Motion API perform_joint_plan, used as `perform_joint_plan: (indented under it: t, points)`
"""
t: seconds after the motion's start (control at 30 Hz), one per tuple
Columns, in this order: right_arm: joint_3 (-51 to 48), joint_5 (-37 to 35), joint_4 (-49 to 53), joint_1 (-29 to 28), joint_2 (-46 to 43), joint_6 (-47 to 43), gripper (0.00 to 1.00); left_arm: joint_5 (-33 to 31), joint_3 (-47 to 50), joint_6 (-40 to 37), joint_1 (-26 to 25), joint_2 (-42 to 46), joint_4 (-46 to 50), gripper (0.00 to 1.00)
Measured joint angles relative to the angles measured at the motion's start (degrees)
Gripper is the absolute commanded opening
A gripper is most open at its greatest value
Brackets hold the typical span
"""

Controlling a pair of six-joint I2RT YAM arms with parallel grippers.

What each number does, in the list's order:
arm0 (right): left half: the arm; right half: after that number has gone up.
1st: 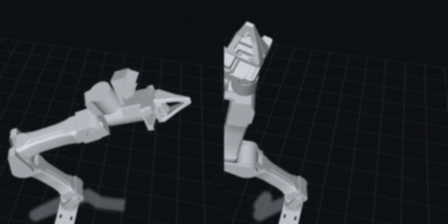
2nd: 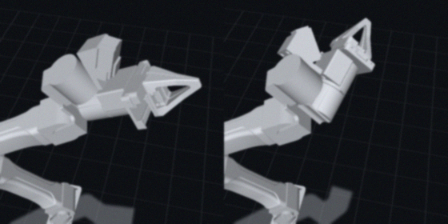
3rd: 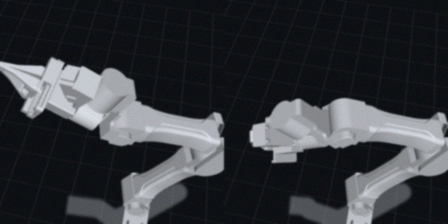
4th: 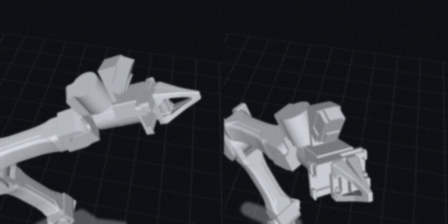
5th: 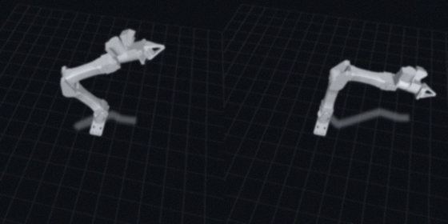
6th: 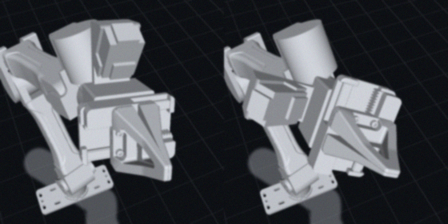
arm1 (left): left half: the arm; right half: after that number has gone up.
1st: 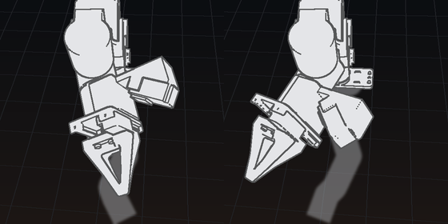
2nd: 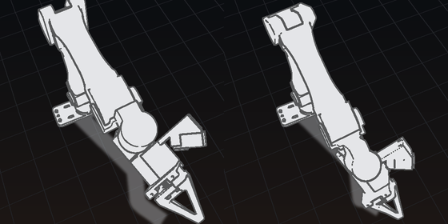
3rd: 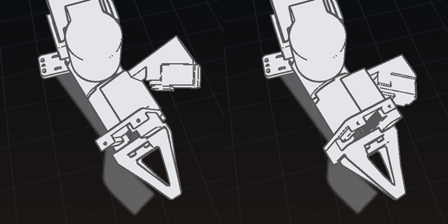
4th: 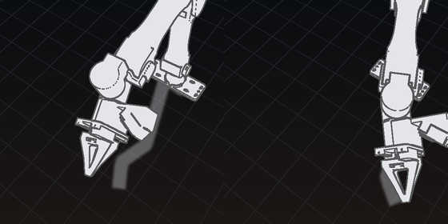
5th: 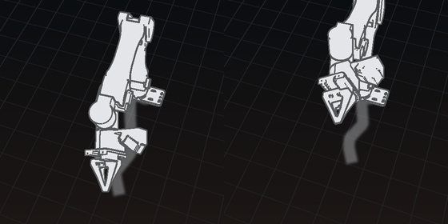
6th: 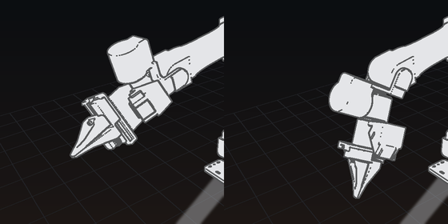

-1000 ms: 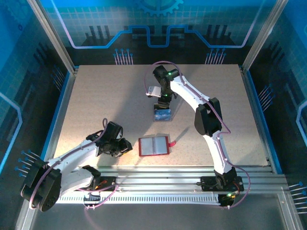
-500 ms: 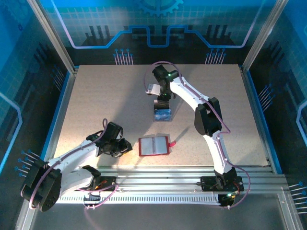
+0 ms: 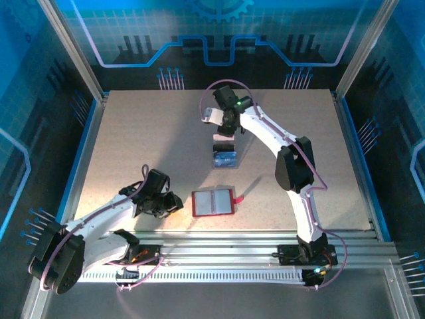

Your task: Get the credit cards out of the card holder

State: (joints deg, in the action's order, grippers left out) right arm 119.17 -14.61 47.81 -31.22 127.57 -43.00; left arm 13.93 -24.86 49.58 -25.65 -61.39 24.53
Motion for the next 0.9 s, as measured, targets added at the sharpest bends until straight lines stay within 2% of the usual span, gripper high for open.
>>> perform_joint_plan:
  t: [0.9]
  points:
    - [1.31,1.53,1.18,0.04,3.82,-0.02,0.51,0.17,0.0,0.0,0.0,0.0,0.0,0.24]
